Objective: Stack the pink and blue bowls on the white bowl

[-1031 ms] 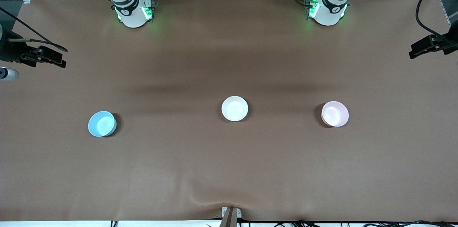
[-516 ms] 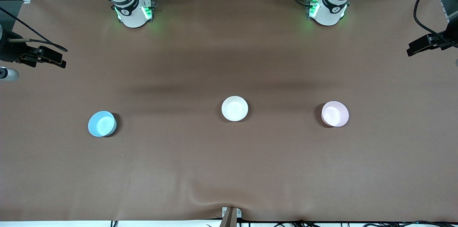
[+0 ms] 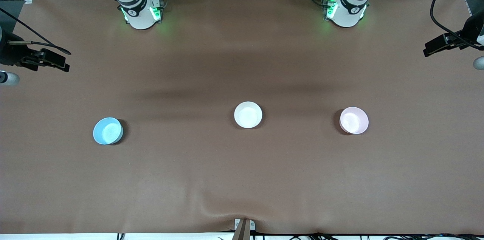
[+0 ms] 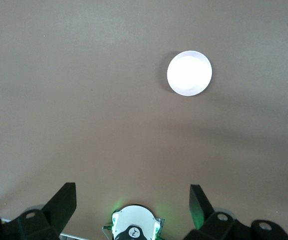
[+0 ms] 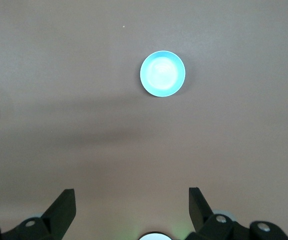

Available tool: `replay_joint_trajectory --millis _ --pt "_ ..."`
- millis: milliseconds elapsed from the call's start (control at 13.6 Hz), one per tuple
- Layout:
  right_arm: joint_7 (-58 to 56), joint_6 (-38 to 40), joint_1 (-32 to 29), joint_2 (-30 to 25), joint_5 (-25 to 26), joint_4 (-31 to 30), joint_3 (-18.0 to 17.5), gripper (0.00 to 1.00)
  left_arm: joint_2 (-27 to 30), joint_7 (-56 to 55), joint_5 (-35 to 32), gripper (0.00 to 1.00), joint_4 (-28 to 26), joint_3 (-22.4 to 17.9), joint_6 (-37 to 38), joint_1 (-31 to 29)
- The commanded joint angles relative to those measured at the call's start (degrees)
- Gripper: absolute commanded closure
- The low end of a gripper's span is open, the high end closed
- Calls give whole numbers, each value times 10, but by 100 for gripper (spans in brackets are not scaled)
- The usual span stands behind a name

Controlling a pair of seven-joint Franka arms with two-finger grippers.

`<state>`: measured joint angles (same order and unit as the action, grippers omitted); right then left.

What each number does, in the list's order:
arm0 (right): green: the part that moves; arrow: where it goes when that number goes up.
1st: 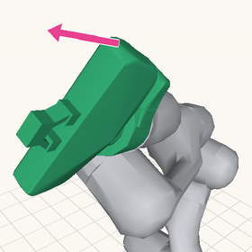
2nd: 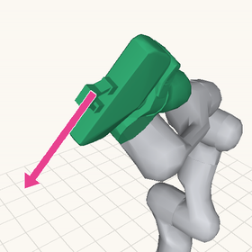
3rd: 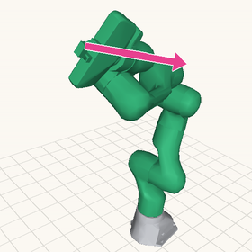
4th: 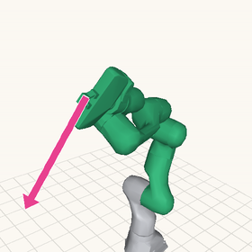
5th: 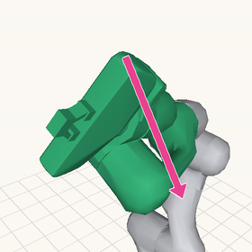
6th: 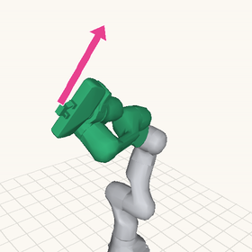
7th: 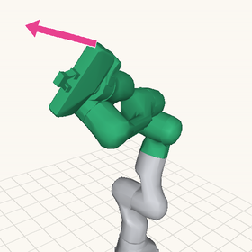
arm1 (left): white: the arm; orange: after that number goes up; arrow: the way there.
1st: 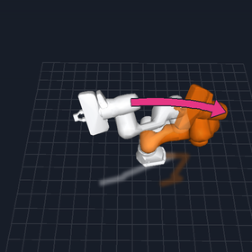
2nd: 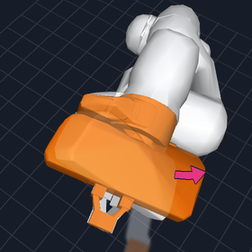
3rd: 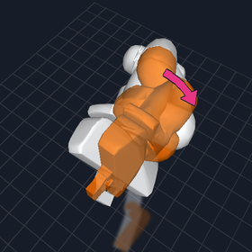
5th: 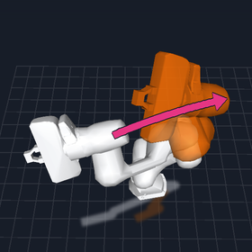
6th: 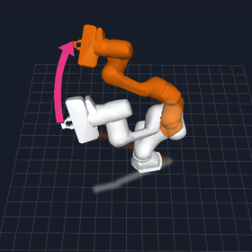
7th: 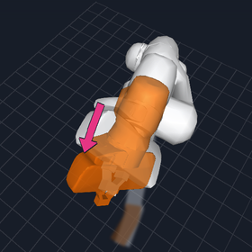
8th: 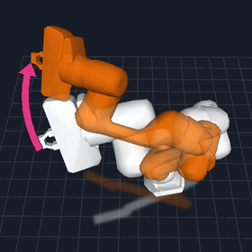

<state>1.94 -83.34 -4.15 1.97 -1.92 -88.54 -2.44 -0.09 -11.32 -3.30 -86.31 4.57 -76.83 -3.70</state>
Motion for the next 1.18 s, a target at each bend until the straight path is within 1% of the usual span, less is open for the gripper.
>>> replay_joint_trajectory --millis 0,442,736,1105 --pt "8 -2 -8 -1 3 -2 -5 0 11 2 -10 0 4 4 1 -3" --pt "8 -13 -5 11 3 -1 -5 0 19 7 -9 0 -4 6 -6 -5" --pt "10 -13 -8 21 3 -7 -5 0 29 7 -9 0 -27 6 -39 -5" --pt "11 -31 -9 42 4 -8 -4 0 28 8 -8 0 -37 6 -49 -5"
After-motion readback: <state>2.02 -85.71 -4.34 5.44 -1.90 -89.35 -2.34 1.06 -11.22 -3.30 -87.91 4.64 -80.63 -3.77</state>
